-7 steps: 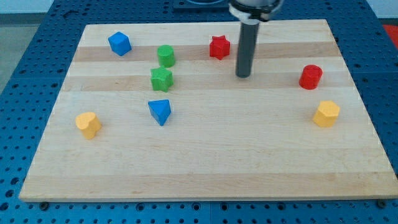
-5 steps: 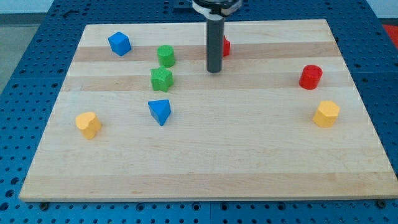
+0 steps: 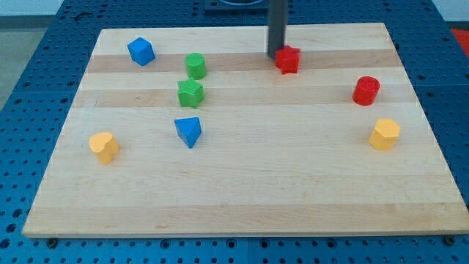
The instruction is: Push the red star towards the red circle
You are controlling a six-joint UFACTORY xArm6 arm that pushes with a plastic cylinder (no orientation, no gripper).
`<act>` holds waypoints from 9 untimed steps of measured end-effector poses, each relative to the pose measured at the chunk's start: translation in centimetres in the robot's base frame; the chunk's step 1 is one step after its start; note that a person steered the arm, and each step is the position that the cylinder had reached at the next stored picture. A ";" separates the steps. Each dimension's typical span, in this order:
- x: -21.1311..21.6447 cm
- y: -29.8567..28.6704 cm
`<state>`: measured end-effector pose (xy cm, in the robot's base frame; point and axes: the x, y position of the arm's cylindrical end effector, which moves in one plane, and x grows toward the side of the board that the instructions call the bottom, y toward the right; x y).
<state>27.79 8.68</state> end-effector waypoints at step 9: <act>7.9 -8.9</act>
